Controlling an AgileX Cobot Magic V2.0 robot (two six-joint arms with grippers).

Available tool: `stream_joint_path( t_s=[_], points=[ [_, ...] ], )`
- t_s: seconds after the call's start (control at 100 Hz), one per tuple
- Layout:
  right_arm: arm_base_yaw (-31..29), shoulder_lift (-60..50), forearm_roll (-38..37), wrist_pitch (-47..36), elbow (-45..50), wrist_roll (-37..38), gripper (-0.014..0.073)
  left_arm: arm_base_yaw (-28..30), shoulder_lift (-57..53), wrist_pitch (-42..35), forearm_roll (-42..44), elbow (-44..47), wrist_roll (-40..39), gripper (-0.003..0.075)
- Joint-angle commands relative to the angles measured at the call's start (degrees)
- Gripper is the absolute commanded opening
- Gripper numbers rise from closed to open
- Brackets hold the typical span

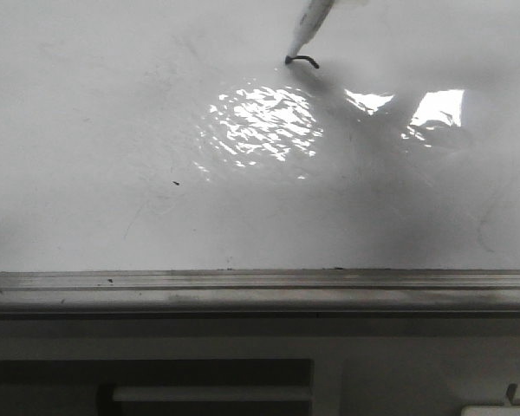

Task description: Write number 9 on whiteboard

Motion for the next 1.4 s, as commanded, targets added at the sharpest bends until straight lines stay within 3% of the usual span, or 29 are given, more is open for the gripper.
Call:
stream_joint_path(
  t_s=[0.0,0.15,0.33,0.67,0.78,0.86,0.98,1.19,1.39],
  points=[
    [0.9,0.1,0.1,2.3,-1.5,0.2,-0.0040,0.1,0.1,-1.8,-2.1,-1.6,-0.5,-0.0020],
    [0.9,-1.5,-0.1,8.9,-1.5,0.2,-0.0040,0.1,0.1,-1.4,-2.1,-1.6,-0.5,-0.0020],
    [-1.7,-3.6,-0.5,4.3,-1.9,0.2,-0.0040,0.1,0.1,-1.4,-2.1,-1.6,-0.5,-0.0020],
    [-2.8,-1.1,-0.5,3.4,-6.2,0.2,-0.0040,0.1,0.1,-1.2,-2.1,-1.6,-0.5,-0.0020],
    [-2.8,-1.1,0.0,7.1,-6.3,0.2,-0.0040,0.1,0.1,-1.2,-2.1,-1.6,-0.5,-0.0020],
    [-2.8,-1.1,1.3,14.4,-6.2,0.2,-0.0040,0.1,0.1,-1.2,-2.1,-1.6,-0.5,-0.0020],
    [-1.2,-2.5,3.1,19.5,-3.9,0.2,-0.0040,0.1,0.1,-1.2,-2.1,-1.6,-0.5,-0.0020],
    [4.3,-5.4,3.3,19.9,0.9,0.3,-0.0040,0.1,0.1,-1.2,-2.1,-1.5,-0.5,-0.0020],
    [5.2,-6.9,3.3,16.2,-3.0,0.3,-0.0040,0.1,0.1,-1.4,-2.1,-1.5,-0.5,-0.0020]
  ],
)
